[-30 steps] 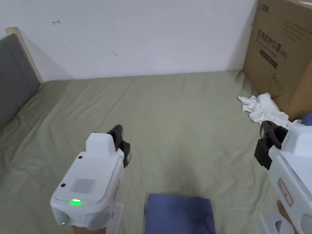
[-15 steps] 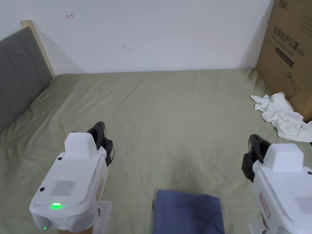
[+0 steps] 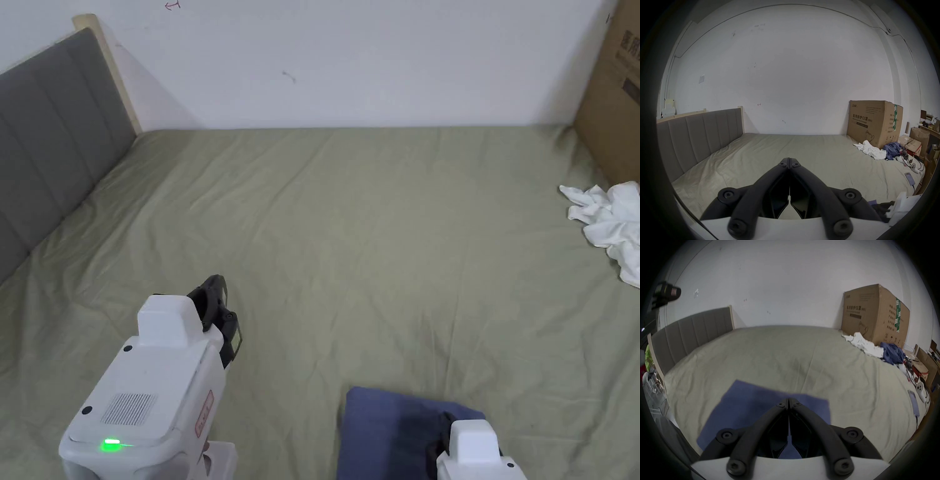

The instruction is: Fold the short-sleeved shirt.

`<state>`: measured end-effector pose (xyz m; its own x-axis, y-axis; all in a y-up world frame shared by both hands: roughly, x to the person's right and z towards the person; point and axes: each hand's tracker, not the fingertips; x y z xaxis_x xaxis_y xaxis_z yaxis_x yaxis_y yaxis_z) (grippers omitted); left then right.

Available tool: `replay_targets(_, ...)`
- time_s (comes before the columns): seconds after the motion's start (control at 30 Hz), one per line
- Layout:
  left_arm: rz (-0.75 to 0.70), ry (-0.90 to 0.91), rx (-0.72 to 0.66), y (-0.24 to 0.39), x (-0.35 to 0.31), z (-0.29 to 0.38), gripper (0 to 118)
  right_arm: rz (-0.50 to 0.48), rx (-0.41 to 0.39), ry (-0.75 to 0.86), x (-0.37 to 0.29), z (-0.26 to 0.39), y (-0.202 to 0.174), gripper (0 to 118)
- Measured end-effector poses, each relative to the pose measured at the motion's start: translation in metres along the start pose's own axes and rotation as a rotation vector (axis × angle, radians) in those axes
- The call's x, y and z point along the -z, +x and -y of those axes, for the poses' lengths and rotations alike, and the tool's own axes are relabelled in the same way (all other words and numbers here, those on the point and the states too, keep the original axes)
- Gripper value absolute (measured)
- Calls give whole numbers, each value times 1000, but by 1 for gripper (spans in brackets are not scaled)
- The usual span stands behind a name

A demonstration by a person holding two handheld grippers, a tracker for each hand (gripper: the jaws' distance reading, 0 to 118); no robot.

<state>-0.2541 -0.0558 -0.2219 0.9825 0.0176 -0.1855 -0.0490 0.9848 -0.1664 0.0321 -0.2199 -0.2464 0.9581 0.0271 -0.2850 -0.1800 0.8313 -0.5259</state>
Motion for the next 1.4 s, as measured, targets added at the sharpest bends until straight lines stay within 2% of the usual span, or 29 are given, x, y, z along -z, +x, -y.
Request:
replay_targets(0.1,19,-46,-14,-2,3,11,0,21,-8,-101,18,20,-1,0)
replay_targets(0.23,63,-143,-72,-1,9,30,0,30,11,-58,30,42,10,0)
replay_targets(0.37,177,-322,-173,4,23,54,3,19,-18,-65,34,44,14,0)
replay_targets(0.43,261,-430,-249,8,35,69,18,16,-22,-63,35,47,16,0)
replay_targets(0.47,299,-518,-276,11,43,79,29,11,-17,-64,35,47,19,0)
replay_targets(0.53,354,-671,-319,19,59,99,69,1,-6,-64,36,48,22,0)
replay_targets(0.6,406,-807,-322,29,75,119,95,-8,-1,-64,36,49,24,0)
replay_targets(0.7,419,-903,-300,43,90,142,97,-17,16,-66,36,51,25,0)
replay_targets(0.83,515,-1039,-350,52,113,163,95,-29,18,-65,36,52,26,0)
replay_targets(0.87,541,-1058,-374,53,116,166,89,-32,12,-65,36,52,26,0)
replay_targets(1.0,623,-1091,-450,54,125,175,51,-36,5,-67,38,53,28,0)
replay_targets(1.1,597,-1112,-417,55,130,181,35,-40,7,-66,38,54,29,0)
replay_targets(1.2,606,-1120,-419,57,128,180,26,-44,4,-69,38,53,30,0)
replay_targets(1.23,603,-1114,-394,60,127,178,25,-47,6,-73,21,34,17,0)
replay_targets(1.33,586,-1079,-330,66,119,169,21,-72,30,-82,15,20,22,0)
replay_targets(1.4,596,-1056,-333,61,118,159,20,-77,56,-28,9,11,29,0)
